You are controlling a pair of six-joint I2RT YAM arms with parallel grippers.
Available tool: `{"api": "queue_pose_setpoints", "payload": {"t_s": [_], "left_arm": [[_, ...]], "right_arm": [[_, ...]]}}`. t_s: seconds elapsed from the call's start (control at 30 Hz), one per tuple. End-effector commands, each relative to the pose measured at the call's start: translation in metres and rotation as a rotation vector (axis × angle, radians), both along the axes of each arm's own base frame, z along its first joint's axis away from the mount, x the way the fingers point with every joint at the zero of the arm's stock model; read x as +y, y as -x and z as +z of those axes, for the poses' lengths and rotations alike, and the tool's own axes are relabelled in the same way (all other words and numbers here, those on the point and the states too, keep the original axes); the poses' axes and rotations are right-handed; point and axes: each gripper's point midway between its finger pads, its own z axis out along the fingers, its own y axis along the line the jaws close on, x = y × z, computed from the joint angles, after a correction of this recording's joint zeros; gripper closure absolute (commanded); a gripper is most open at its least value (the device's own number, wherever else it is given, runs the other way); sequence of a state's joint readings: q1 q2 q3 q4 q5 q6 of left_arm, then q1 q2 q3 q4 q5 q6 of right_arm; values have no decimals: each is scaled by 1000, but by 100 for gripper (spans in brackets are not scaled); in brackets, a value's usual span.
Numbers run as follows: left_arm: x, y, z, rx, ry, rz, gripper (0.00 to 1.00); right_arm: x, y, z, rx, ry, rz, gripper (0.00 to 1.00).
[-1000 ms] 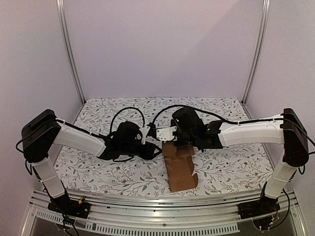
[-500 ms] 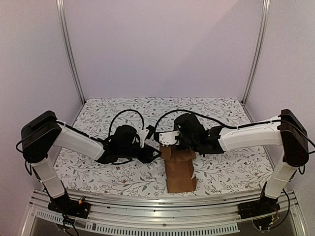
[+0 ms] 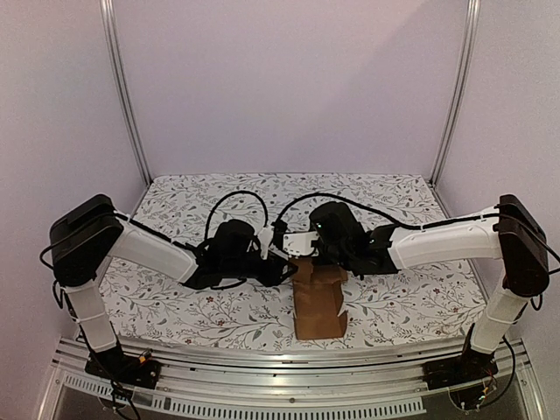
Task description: Fold the paper box
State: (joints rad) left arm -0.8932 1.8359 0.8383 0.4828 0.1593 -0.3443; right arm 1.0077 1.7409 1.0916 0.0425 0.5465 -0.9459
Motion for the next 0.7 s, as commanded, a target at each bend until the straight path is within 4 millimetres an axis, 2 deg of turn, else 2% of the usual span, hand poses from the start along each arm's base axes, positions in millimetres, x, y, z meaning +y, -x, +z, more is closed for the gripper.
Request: {"api": "queue_pose_setpoints", "payload": {"t_s": [0.0, 0.17, 0.33, 0.67], "left_arm": [[-5, -7, -3, -23, -22, 23, 57], [-2, -5, -10, -18, -15, 40, 58], [-4, 0, -6, -59, 34, 48, 60], [-8, 2, -11, -87, 27, 76, 65]], "right_arm": [[3, -1, 8, -16, -36, -18, 99], [0, 3, 2, 12, -25, -20, 96], [-2, 6, -6, 32, -9, -27, 93], [-9, 10, -3, 65, 5, -50, 89]]}}
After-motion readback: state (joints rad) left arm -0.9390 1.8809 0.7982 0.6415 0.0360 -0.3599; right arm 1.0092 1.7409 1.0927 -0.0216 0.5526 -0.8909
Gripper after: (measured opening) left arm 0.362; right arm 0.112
